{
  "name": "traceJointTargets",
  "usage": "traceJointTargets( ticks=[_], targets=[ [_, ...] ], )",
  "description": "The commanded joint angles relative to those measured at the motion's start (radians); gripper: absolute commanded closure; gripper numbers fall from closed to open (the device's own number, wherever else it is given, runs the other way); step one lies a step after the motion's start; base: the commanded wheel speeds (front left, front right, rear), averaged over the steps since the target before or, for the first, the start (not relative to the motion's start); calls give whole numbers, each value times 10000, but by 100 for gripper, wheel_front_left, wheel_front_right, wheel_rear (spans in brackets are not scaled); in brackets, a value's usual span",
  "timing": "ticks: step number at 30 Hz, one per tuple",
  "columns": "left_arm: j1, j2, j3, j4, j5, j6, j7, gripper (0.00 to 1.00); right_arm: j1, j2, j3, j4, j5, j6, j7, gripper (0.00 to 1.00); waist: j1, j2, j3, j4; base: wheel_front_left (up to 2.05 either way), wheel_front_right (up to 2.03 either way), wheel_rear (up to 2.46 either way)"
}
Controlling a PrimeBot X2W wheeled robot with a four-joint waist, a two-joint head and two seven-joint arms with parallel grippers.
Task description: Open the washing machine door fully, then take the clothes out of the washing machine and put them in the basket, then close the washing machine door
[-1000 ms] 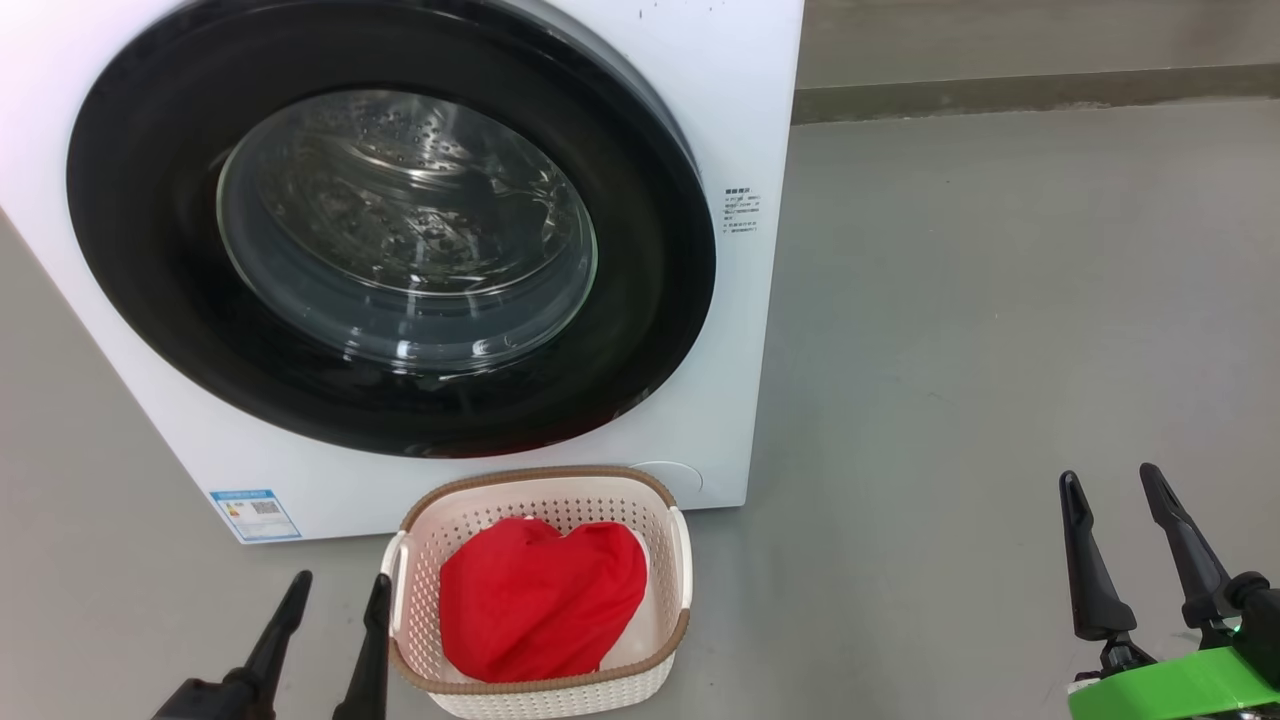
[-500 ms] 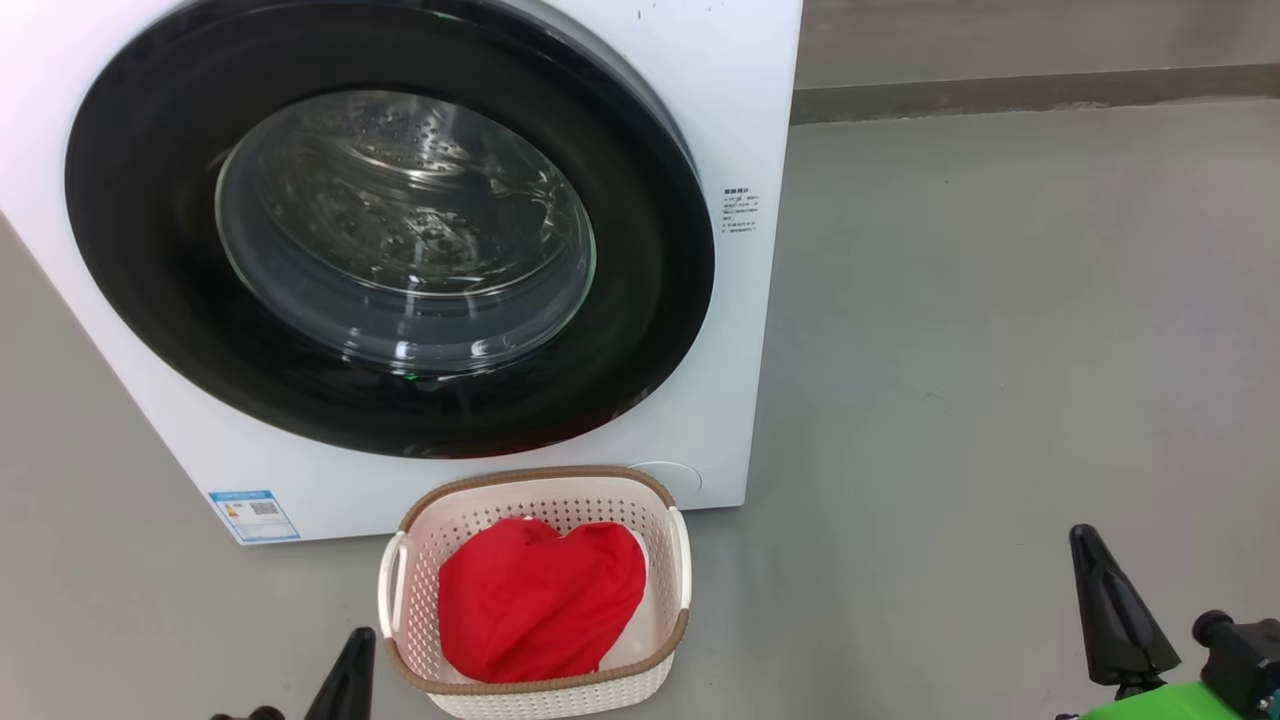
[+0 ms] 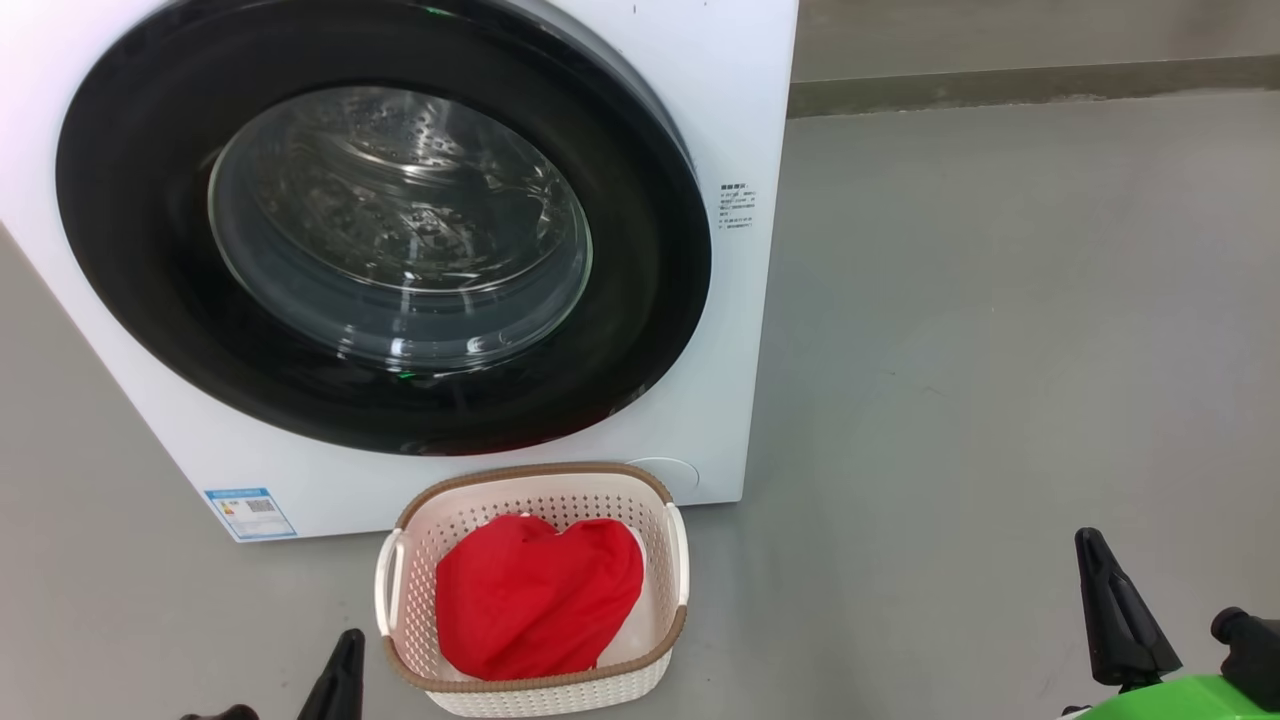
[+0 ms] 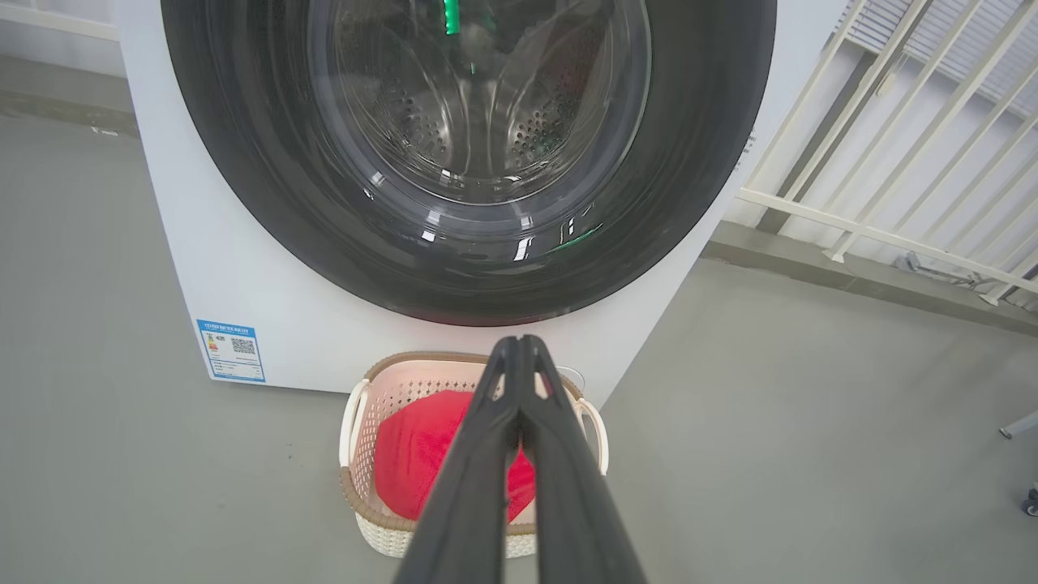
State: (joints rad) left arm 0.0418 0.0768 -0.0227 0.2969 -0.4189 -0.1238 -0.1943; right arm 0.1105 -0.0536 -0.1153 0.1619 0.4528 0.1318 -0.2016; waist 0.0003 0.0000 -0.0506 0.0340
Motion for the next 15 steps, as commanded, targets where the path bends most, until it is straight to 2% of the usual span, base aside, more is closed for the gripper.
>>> traceJointTargets(
  ticks=[1, 15],
  targets=[
    [-381, 50, 164, -291, -249, -10, 25, 100, -450, -96, -15, -212, 262, -2, 24, 100, -2, 0, 4, -2, 0, 0, 0],
    [-526, 8, 319, -322, -1782, -18, 423, 100, -677, -79, -8, -76, 1748, -3, 432, 100, -2, 0, 74, -47, 0, 0, 0]
  ],
)
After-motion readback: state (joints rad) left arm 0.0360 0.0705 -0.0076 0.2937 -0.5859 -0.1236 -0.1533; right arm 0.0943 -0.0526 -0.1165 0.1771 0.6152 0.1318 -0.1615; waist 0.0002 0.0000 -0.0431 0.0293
